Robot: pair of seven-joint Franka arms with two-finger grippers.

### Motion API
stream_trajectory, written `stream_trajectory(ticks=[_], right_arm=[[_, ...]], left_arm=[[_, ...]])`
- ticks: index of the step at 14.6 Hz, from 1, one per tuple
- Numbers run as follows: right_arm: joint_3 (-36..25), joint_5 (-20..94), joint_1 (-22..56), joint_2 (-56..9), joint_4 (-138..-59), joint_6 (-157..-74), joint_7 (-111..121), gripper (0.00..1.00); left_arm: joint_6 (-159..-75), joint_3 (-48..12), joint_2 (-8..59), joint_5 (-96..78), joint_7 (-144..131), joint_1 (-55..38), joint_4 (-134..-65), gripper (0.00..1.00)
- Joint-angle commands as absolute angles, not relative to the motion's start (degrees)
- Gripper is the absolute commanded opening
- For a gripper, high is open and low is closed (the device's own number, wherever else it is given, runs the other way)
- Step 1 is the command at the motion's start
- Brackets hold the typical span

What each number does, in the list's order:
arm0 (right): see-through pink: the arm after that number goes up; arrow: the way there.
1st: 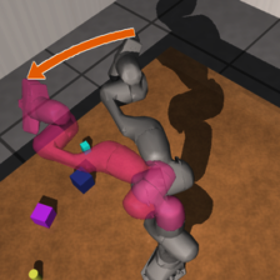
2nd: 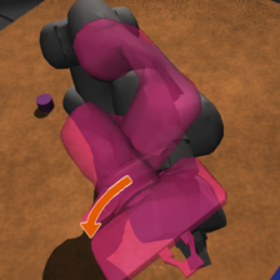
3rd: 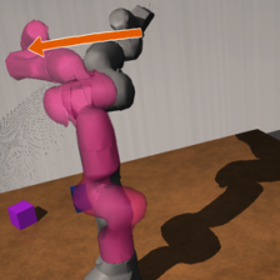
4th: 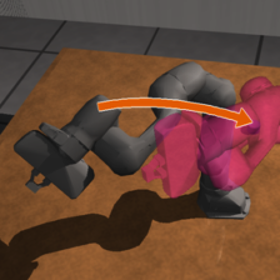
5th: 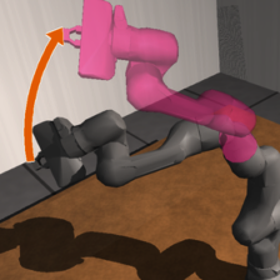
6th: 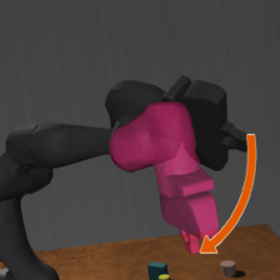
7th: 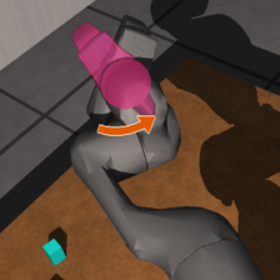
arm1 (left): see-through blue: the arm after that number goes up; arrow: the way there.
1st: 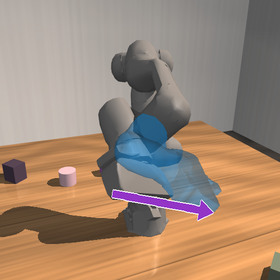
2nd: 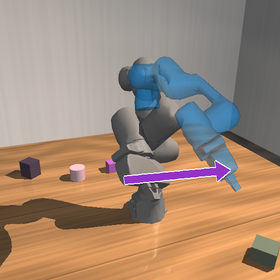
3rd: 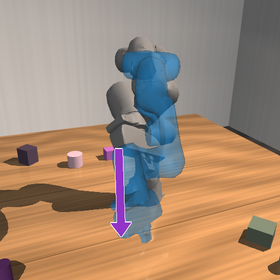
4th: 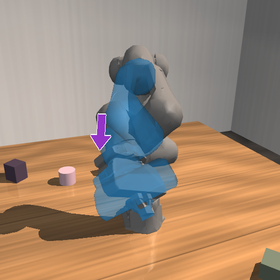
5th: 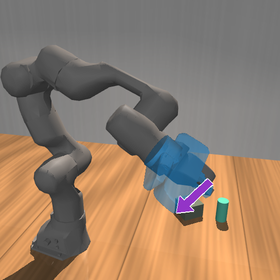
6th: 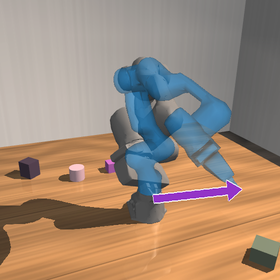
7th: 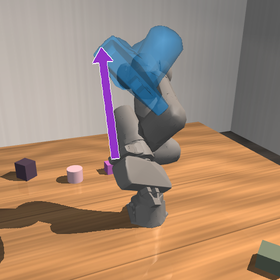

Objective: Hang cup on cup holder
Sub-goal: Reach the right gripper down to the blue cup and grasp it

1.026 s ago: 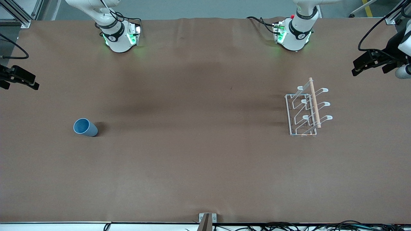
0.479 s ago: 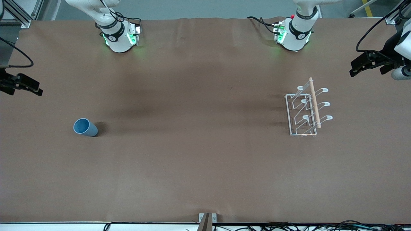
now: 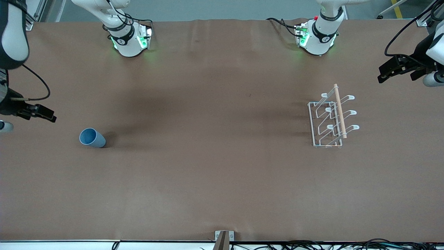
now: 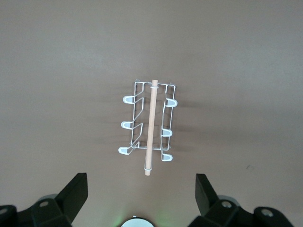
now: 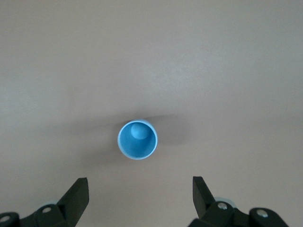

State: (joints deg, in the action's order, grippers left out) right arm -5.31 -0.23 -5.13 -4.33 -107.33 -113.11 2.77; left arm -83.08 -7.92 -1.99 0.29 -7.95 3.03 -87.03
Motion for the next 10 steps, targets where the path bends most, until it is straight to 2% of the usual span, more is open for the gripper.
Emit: stream_trajectory(ticks=[1, 10], right_arm=[[-4.75, -1.14, -6.33, -5.88, -113.72, -121.09, 2.90, 0.97], [-4.66, -0.70, -7.65, -17.83, -114.96, -130.86, 2.99, 0.96]], left_arm=[[-82.79, -8.00, -1.58, -0.61, -6.86, 3.34, -85.87, 1.00], [-82.62, -8.09, -1.58, -0.62, -6.86, 3.08, -85.87, 1.00]])
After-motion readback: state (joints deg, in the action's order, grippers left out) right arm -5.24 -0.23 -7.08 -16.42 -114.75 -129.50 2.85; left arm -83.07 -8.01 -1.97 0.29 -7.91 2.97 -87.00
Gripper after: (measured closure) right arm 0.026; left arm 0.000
